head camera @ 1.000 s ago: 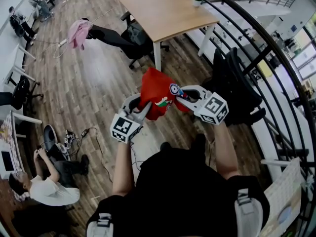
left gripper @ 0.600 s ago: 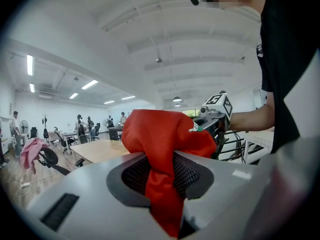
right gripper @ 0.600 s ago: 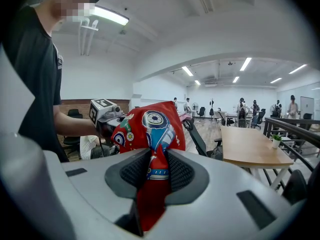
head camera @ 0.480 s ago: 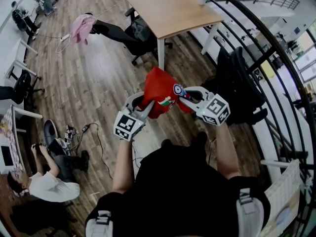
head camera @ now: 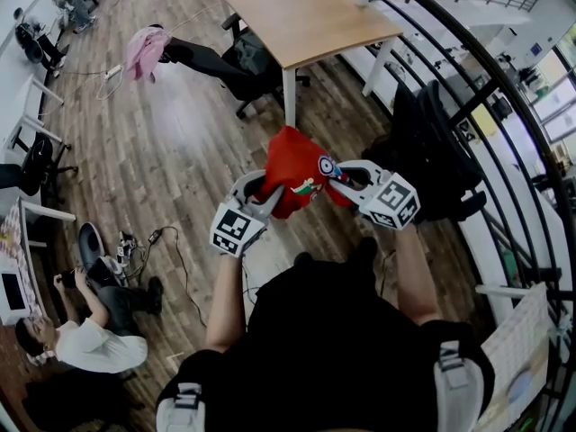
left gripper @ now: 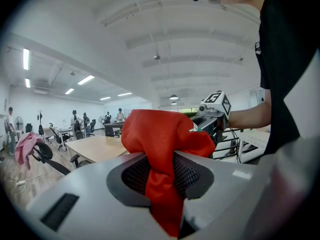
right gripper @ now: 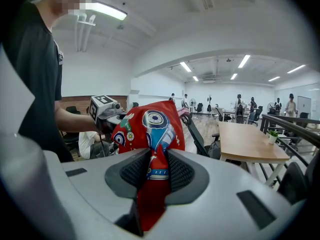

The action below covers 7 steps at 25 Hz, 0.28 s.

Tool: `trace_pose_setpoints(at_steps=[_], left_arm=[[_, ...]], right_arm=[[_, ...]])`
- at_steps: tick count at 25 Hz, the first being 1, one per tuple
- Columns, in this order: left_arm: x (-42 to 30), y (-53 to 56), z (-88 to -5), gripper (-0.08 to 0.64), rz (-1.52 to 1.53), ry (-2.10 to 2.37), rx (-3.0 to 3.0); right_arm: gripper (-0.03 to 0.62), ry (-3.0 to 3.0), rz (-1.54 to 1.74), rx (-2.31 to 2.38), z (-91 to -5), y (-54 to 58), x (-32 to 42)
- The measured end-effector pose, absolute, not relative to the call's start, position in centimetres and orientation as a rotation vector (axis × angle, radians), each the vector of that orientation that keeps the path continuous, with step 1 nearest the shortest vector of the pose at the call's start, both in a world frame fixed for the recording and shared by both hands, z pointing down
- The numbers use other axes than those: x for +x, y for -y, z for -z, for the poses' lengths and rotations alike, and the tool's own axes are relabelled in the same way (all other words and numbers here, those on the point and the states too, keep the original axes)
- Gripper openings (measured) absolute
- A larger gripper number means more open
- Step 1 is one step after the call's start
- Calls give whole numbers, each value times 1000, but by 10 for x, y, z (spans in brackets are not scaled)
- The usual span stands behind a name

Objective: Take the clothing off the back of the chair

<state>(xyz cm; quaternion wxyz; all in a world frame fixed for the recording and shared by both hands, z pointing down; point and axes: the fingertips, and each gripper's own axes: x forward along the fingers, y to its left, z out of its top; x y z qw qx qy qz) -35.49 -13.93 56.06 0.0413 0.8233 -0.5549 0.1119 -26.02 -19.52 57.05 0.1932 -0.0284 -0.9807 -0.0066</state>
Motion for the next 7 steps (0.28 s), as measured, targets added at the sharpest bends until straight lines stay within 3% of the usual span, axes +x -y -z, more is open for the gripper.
trace_pose_setpoints(at_steps=[7], left_arm=[[-350,138,-576,104,-330,1656,2503]], right_arm=[[87,2714,51,-58,-572,194,-256]])
